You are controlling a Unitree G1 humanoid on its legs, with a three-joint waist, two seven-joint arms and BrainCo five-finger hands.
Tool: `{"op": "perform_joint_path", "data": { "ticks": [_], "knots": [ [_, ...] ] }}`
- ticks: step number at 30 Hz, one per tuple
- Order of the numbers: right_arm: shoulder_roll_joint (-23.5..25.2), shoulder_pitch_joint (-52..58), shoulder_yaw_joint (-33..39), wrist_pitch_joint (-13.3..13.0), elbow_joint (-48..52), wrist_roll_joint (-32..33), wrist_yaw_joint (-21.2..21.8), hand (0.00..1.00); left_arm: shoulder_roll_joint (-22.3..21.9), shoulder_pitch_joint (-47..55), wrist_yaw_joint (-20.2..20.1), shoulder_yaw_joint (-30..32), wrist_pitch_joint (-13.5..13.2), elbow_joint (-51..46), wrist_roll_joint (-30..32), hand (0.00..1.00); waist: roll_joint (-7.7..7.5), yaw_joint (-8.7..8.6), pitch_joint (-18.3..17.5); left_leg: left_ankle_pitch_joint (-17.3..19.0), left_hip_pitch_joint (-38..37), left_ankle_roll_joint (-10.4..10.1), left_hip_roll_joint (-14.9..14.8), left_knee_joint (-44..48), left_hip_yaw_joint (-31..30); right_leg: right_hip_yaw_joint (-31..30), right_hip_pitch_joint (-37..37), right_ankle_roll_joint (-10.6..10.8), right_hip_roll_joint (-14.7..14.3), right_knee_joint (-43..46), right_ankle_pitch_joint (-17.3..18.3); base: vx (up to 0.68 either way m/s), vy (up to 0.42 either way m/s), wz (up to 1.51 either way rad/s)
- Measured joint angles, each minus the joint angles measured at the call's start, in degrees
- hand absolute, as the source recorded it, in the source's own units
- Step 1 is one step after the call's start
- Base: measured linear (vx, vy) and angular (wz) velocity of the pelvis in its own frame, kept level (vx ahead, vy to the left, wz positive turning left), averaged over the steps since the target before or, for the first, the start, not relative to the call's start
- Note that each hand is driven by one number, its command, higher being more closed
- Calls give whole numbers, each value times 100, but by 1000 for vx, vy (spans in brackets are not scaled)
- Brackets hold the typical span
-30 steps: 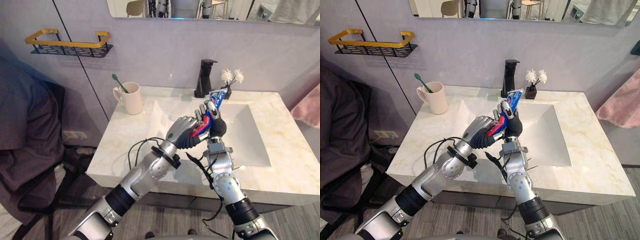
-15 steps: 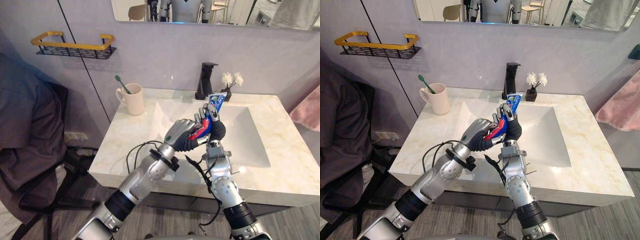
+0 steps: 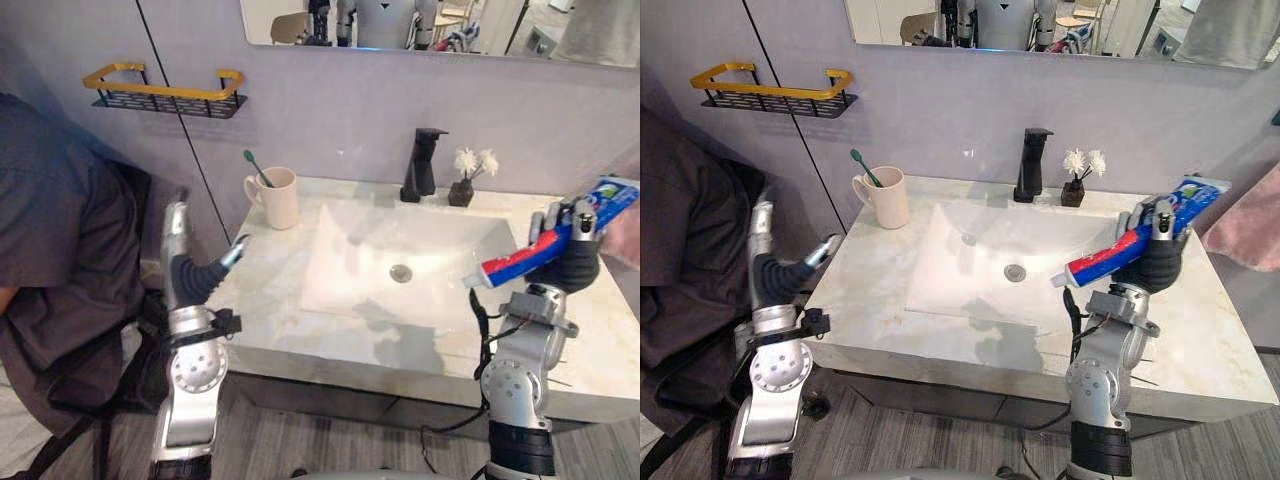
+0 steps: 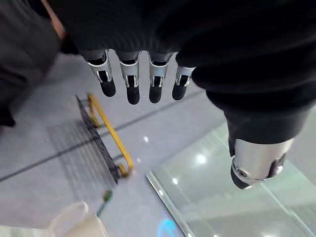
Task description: Organize washtable
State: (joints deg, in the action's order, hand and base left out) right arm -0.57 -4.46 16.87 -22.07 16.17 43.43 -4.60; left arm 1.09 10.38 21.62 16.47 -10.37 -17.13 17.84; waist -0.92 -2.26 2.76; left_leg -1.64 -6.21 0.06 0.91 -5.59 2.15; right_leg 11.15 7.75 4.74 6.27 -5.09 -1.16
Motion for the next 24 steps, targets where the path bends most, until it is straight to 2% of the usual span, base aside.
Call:
{"op": "perform_joint_path", "data": {
  "ticks": [4,8,13,15,18,19,20,22,24],
  "knots": [
    [41,5,296,-1,4,-440,-199,100,-214,340,12,514,-15,645,-745,0,23,28,-11,2,36,-2,0,-24,-48,64,-2,12,21,0,29,-20,-17,10],
    [32,-5,506,7,4,-1043,-424,100,-355,617,-193,669,28,2045,-1614,0,23,129,-16,15,96,-23,3,-25,-97,142,-29,28,27,2,61,-13,-20,9],
    [-89,-282,547,65,-3,-1720,-732,100,-445,718,-578,675,167,3461,-1724,0,-1,190,-49,-16,336,-26,24,-22,-285,307,-189,36,42,13,71,2,-21,18],
    [-351,-581,565,122,-49,-2073,-842,100,-445,737,-706,678,236,3899,-1721,0,-24,305,-32,-34,417,-48,35,-19,-376,399,-230,43,48,14,78,-1,-23,23],
    [-786,-1277,550,139,-362,-2529,-970,100,-433,758,-903,672,250,4376,-1716,0,-69,349,-9,-107,581,-69,63,-18,-575,588,-314,42,67,54,119,1,-24,34],
    [-1100,-1665,491,145,-656,-2676,-1036,100,-378,751,-944,553,251,4595,-1704,0,-77,404,3,-161,717,-55,69,11,-667,636,-430,35,67,100,125,7,-14,32],
    [-1150,-1718,490,154,-704,-2703,-1043,100,-368,748,-957,534,252,4623,-1699,0,-81,423,6,-175,739,-43,70,12,-673,645,-445,35,67,100,125,3,-12,21],
    [-1622,-2342,465,256,-1245,-2897,-1169,100,-259,728,-1065,293,256,4892,-1659,0,-101,614,58,-233,872,-27,85,15,-797,778,-523,33,68,111,124,-7,-18,25],
    [-1911,-2856,411,275,-1681,-3076,-1320,100,-191,723,-1162,132,254,4976,-1585,0,-109,673,137,-270,944,-44,101,15,-911,890,-533,30,71,111,127,-16,-19,37]
  ]
}}
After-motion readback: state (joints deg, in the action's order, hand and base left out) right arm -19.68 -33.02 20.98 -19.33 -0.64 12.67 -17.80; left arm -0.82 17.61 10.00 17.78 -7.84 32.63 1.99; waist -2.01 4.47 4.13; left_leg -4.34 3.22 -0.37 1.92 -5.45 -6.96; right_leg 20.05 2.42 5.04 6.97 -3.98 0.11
